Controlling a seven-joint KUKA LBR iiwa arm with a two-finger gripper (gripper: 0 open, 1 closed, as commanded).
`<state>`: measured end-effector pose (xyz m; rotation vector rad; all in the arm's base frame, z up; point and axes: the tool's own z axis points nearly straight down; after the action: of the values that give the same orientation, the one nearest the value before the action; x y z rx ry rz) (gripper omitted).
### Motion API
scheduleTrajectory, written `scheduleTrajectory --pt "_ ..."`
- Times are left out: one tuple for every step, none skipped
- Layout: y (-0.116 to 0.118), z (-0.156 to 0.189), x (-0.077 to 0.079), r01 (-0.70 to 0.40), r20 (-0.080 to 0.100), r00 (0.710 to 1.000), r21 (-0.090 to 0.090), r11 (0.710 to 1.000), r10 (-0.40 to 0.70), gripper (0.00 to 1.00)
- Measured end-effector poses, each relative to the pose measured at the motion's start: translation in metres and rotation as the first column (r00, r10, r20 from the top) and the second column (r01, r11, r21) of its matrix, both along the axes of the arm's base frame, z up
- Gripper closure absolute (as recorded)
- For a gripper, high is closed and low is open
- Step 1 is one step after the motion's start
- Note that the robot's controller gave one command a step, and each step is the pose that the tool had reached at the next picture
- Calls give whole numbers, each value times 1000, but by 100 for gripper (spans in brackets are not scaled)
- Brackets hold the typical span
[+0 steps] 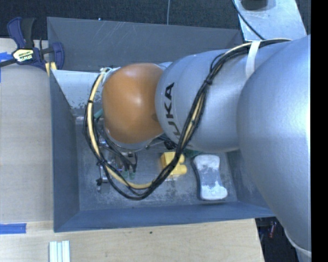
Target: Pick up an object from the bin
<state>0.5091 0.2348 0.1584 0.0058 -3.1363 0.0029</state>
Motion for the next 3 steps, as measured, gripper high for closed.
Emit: scheduleTrajectory --pt "-1 5 2 4 7 1000 3 1000 -4 0" --pt "-76 -55 -15 -148 8 989 2 989 148 0" --pt "-8 -58 23 -455 15 890 2 890 455 0"
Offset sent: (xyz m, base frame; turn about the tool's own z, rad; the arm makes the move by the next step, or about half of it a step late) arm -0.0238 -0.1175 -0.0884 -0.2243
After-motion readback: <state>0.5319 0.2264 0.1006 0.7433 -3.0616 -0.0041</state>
